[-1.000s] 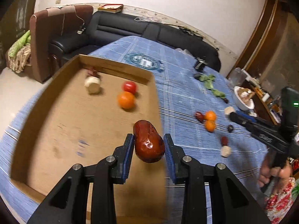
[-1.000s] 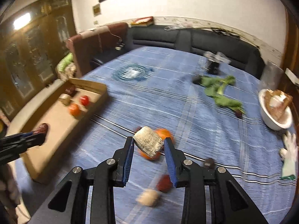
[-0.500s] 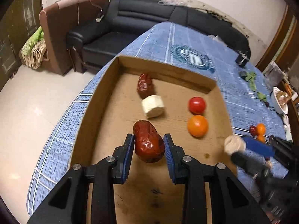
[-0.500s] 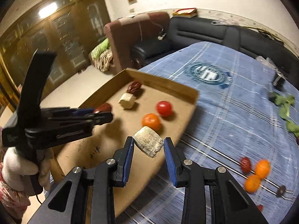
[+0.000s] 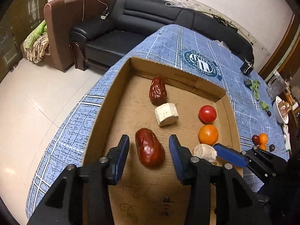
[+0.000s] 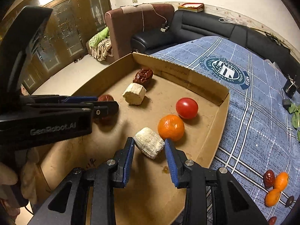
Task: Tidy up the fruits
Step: 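Open left gripper releasing the large date while right gripper releases white chunk in box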
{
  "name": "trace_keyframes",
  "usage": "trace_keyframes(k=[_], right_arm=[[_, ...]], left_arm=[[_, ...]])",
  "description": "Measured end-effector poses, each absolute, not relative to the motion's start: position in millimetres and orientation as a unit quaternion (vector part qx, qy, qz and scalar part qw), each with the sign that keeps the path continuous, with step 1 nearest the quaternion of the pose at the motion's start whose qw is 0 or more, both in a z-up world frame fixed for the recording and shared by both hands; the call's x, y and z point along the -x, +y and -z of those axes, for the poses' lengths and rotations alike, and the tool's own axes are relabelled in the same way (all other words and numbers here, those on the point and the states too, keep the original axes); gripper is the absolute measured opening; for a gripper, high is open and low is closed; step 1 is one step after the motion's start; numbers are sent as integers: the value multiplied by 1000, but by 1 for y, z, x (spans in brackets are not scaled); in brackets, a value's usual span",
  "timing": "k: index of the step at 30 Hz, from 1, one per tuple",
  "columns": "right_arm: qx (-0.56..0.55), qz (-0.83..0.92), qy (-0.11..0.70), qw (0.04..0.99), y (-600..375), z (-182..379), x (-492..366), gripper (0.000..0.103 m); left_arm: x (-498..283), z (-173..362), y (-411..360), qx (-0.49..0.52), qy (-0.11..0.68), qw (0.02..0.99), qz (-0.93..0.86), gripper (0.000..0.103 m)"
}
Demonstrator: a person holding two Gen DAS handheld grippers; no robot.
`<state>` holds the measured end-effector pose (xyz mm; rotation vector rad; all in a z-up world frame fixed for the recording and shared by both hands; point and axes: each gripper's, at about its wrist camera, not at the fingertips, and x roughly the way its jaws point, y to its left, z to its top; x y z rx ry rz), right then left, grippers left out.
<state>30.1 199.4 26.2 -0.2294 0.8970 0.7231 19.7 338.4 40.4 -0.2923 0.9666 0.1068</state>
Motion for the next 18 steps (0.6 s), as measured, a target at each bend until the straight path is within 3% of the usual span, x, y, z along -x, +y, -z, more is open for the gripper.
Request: trace_keyframes(k=[3,18], right_arm=[[96,-342,428,831,199,-26,-30,39],[1,-333,387,860,120,-78,-17,44]], left_arm=[[-13,-47,340,149,455,877,-51,51],[48,-94,303,191,382,904,-11,62]])
